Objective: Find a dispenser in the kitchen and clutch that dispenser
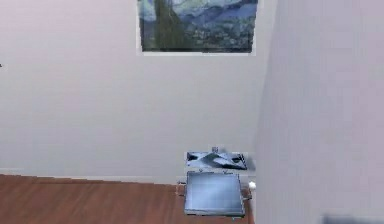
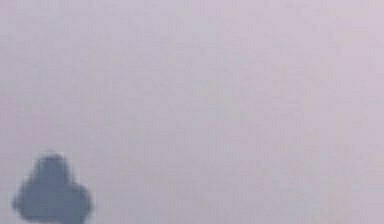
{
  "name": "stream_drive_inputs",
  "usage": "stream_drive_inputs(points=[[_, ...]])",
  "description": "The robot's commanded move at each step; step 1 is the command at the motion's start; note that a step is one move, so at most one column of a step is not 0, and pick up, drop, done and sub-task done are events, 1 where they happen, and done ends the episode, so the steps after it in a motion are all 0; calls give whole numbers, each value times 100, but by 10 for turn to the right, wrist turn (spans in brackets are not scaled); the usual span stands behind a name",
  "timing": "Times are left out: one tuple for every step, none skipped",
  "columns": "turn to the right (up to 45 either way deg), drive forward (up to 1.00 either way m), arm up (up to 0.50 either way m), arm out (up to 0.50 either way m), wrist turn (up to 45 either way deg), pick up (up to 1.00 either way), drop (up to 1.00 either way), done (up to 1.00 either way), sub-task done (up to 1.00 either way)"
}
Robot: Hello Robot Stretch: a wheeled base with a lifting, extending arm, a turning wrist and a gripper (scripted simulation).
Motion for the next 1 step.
stream_drive_inputs(points=[[0,15,0,0,0,0,0,0,0]])
